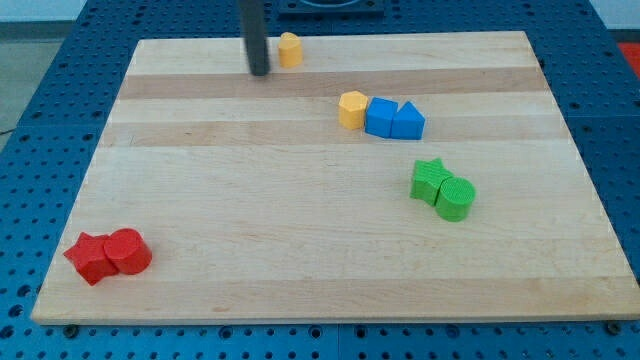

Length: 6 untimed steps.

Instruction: Point your arm towards the yellow hexagon

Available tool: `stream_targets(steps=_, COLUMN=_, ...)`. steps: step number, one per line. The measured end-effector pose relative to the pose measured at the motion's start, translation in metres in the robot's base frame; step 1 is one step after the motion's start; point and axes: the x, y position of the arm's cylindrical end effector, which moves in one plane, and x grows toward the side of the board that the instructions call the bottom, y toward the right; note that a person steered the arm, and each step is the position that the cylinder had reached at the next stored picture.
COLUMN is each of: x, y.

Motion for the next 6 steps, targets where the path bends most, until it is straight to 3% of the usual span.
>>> stream_targets(steps=1, x=-0.006, y=-0.027)
stream_targets(steps=4, x=-0.019, y=0.026)
stream_targets(steps=6, x=0.101, y=0.014)
